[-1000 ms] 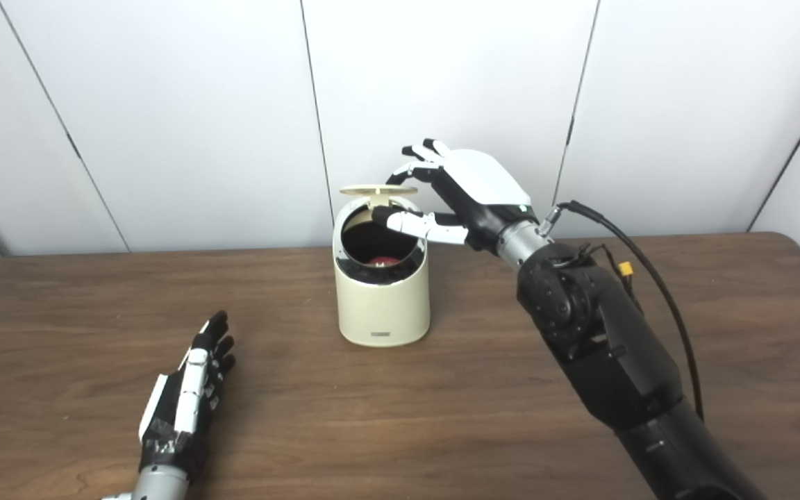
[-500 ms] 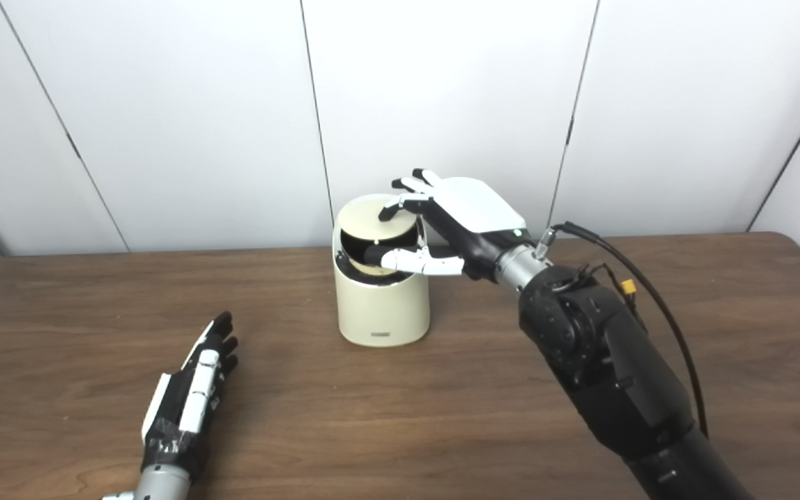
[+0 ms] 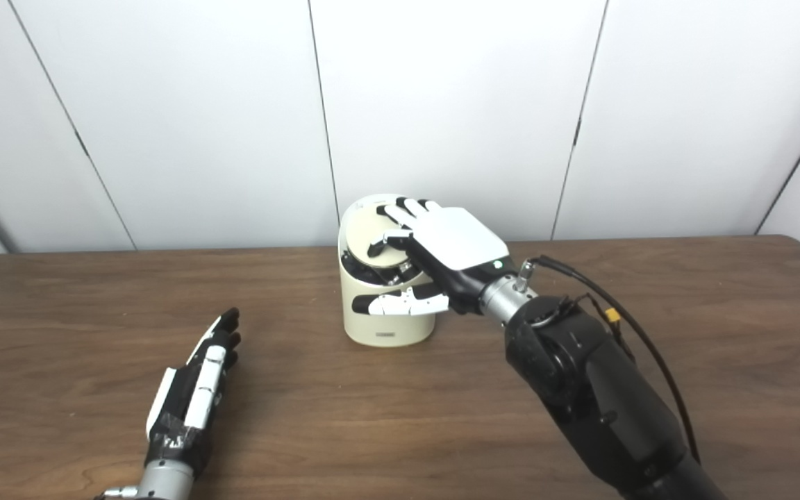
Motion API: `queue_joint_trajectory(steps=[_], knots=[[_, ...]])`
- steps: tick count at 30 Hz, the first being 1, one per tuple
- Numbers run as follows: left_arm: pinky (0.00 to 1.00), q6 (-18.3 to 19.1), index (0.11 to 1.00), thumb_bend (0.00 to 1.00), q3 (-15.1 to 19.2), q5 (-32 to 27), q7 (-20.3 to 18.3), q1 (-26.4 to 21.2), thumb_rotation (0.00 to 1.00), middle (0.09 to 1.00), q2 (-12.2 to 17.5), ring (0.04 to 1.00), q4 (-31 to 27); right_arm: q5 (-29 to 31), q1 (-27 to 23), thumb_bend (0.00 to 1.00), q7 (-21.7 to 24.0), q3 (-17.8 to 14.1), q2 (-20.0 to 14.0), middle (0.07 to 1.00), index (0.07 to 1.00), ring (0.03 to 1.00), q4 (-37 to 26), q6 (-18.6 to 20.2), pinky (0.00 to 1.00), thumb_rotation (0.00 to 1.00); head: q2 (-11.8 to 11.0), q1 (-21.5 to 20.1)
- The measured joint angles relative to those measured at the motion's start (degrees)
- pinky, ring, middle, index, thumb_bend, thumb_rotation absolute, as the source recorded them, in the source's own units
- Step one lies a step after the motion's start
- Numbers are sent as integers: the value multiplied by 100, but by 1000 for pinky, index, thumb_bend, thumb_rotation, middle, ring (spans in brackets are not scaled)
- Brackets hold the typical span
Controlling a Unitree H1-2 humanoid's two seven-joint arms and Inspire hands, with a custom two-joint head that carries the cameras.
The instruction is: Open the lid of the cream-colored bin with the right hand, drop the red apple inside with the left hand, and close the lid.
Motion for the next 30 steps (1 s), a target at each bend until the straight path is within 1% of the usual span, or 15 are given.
queue_joint_trajectory(steps=[4,7,9,15,18,21,25,27,30], knots=[[969,0,958,529,2,-8,8,1,861,974,-9,973,-9,-345,11,575,3,45,-31,978,746,1000,0,-47,1000,1000,18,9],[964,0,957,542,1,-22,13,1,872,971,-22,970,-35,-461,43,577,4,45,-32,981,747,1000,0,-69,1000,994,26,18],[973,0,960,553,-5,-20,12,2,887,973,-22,974,-35,-498,77,576,3,40,-31,982,749,1000,0,-114,1000,991,35,18],[963,2,955,553,-21,0,25,2,887,970,-23,967,-68,-526,116,576,-27,-4,-28,982,748,1000,49,-197,1000,987,26,35],[966,18,953,565,-32,2,26,5,874,970,-23,969,-170,-526,134,577,-107,-27,-27,978,750,1000,99,-239,1000,983,26,44],[969,18,950,570,-33,1,25,5,864,969,-23,968,-182,-523,154,579,-169,-39,-20,976,751,1000,126,-248,1000,999,18,44],[967,18,951,571,-33,1,28,5,859,969,-23,966,-182,-418,182,574,-199,-80,-7,974,755,1000,148,-248,1000,999,9,35],[972,18,953,564,-32,-2,26,6,858,972,-23,970,-183,-264,238,567,-198,-182,40,968,756,1000,155,-247,1000,989,18,35],[977,18,956,553,-34,-3,20,6,868,974,-18,974,-182,49,349,555,-178,-383,135,968,781,1000,129,-211,1000,999,0,35]])
